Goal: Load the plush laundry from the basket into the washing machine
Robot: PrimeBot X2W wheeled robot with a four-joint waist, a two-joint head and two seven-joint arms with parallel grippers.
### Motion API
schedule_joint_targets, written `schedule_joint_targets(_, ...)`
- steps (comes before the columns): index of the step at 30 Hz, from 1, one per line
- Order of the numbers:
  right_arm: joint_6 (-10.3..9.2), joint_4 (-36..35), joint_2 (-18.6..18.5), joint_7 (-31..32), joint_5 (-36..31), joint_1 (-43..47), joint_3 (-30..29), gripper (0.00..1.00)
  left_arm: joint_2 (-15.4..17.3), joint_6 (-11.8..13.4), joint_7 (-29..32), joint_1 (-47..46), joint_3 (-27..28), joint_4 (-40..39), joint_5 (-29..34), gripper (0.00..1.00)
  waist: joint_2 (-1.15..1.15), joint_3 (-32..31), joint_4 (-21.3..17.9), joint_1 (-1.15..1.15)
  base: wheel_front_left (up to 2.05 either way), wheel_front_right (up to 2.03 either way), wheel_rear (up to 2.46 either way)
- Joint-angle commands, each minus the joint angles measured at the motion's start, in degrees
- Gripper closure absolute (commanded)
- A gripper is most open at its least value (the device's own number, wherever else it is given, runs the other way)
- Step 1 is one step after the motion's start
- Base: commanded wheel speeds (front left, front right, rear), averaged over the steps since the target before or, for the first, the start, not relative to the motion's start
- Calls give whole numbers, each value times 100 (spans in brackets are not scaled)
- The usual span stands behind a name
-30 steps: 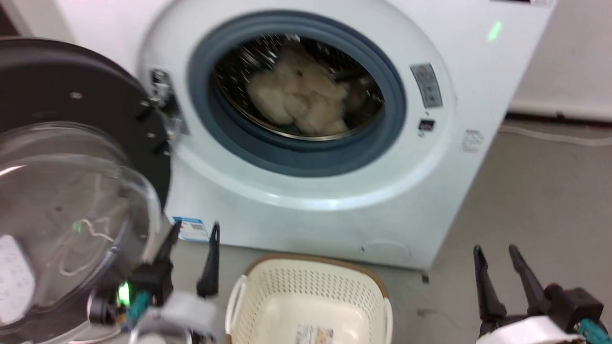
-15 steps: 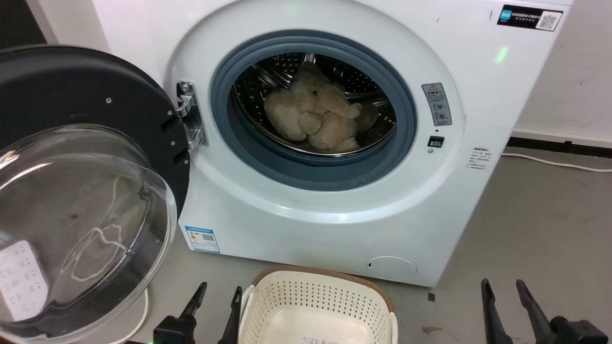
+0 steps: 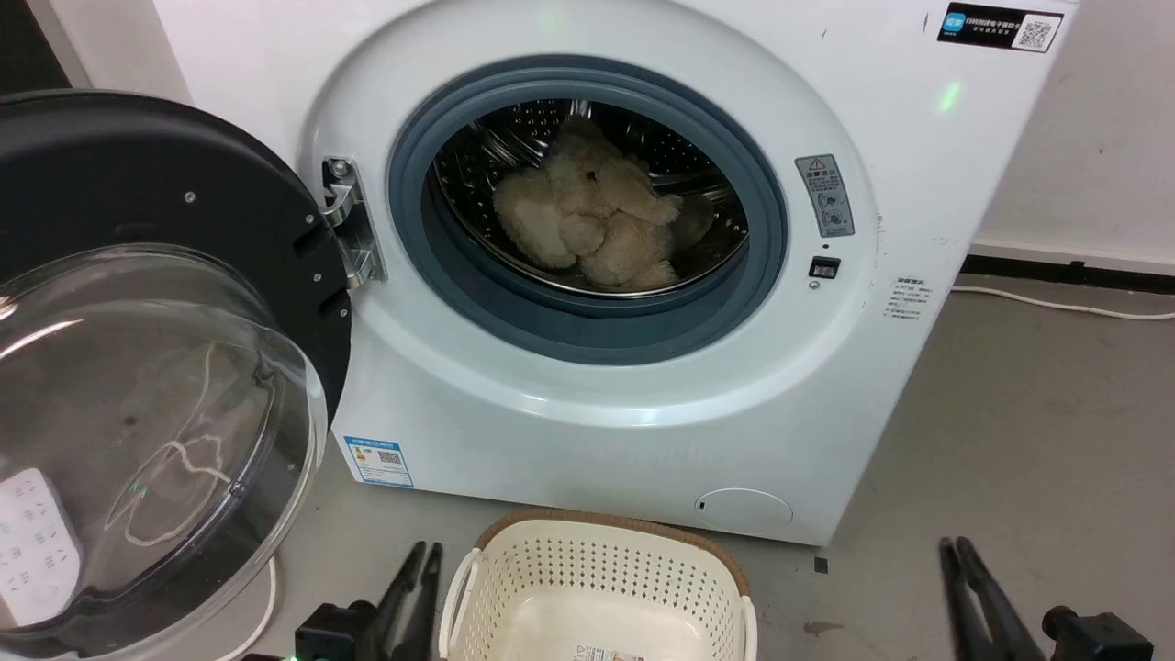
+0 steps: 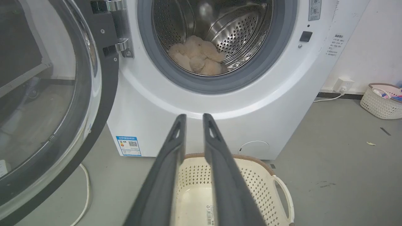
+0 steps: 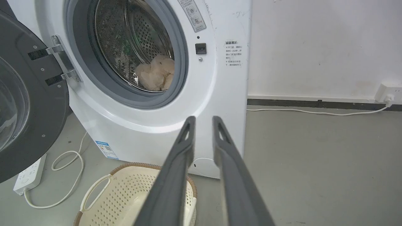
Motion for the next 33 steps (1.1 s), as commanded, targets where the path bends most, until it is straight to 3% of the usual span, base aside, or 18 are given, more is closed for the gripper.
schedule_joint_targets(1,0,-3,0,5,-2,-2,2,100,-1,1,5,-1,4,-4,3,100,0,1,-2,0,0,0,0)
schedule_joint_targets(33,1,-227,-3,381,-195,-177,98,100,-81,56,379,-63,252,-368,238,100,0,52,-142,0,0,0,0)
